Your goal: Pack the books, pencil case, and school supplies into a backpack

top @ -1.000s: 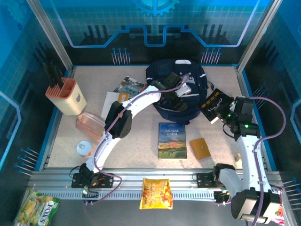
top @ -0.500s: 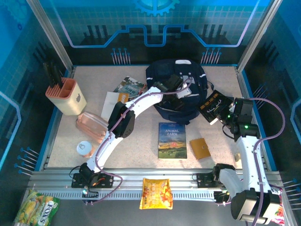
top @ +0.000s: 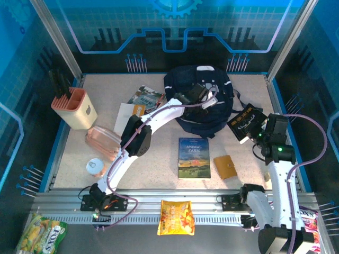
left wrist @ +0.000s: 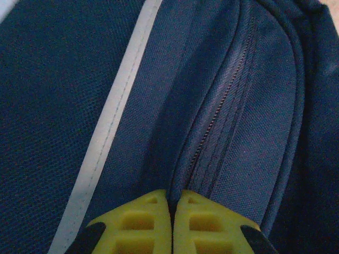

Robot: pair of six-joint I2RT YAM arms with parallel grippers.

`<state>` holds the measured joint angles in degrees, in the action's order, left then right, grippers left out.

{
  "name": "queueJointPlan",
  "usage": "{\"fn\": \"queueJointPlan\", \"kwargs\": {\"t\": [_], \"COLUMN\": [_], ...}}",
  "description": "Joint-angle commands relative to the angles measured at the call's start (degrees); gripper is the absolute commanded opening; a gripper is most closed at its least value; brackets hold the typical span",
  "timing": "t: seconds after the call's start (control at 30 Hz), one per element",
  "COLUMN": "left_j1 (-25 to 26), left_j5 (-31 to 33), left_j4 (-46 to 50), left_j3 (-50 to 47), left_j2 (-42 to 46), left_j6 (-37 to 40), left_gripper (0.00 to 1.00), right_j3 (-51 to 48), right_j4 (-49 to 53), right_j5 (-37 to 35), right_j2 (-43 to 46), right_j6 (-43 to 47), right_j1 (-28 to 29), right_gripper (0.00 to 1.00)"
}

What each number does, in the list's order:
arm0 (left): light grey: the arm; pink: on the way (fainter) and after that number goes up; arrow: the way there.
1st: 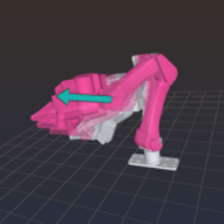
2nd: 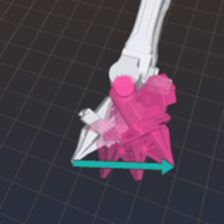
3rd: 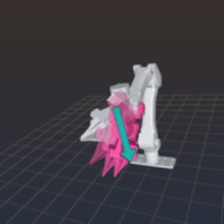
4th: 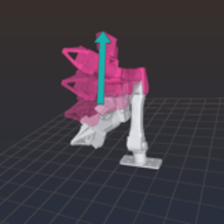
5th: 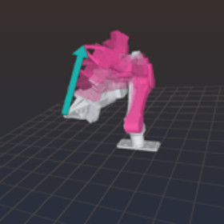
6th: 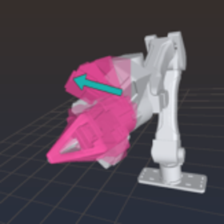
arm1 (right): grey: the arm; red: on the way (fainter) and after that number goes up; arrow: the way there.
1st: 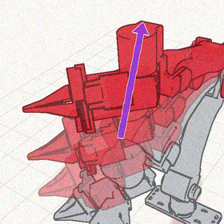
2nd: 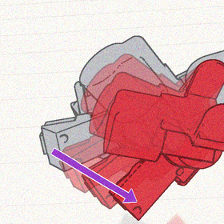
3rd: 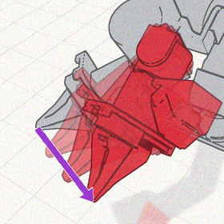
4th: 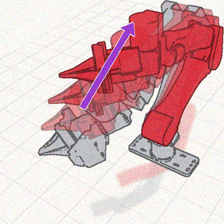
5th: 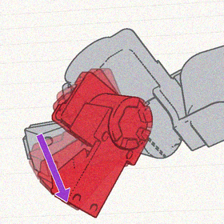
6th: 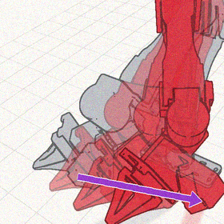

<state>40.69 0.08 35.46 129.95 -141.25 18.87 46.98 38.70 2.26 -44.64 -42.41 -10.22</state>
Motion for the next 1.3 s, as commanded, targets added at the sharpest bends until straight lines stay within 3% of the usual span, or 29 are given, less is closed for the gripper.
{"fn": "queueJointPlan", "kwargs": {"t": [0.0,0.07,0.17,0.43,0.63,0.9,1.27], "left_j1": [0.1,0.2,0.2,0.2,0.3,0.4,0.4], "left_j5": [2.1,8.0,11.0,9.4,7.0,5.2,5.3], "left_j4": [-5.4,-9.7,-14.2,-18.0,-19.8,-21.4,-22.2], "left_j3": [-0.5,-2.3,-4.3,-4.1,-2.6,-1.6,-4.2], "left_j2": [8.2,10.3,13.2,17.3,18.1,18.3,20.5], "left_j6": [-5.4,-8.1,-9.5,-14.2,-17.5,-19.9,-22.6], "left_gripper": [0.00,0.00,0.00,0.00,0.00,0.00,0.00], "right_j3": [3.1,5.7,7.0,4.5,-1.6,-8.5,-6.4], "right_j4": [0.5,1.4,1.4,-8.4,-20.4,-44.6,-70.3], "right_j5": [-1.1,-0.7,1.0,14.1,16.9,12.1,2.3], "right_j2": [2.2,2.7,3.3,2.9,0.1,-11.1,-32.1], "right_j6": [-0.4,-0.4,-0.9,-9.6,-17.6,-26.7,-30.9], "right_j1": [-0.9,-0.9,-0.9,-0.9,0.4,9.6,18.1], "right_gripper": [0.06,0.06,0.06,0.06,0.07,0.07,0.08]}}
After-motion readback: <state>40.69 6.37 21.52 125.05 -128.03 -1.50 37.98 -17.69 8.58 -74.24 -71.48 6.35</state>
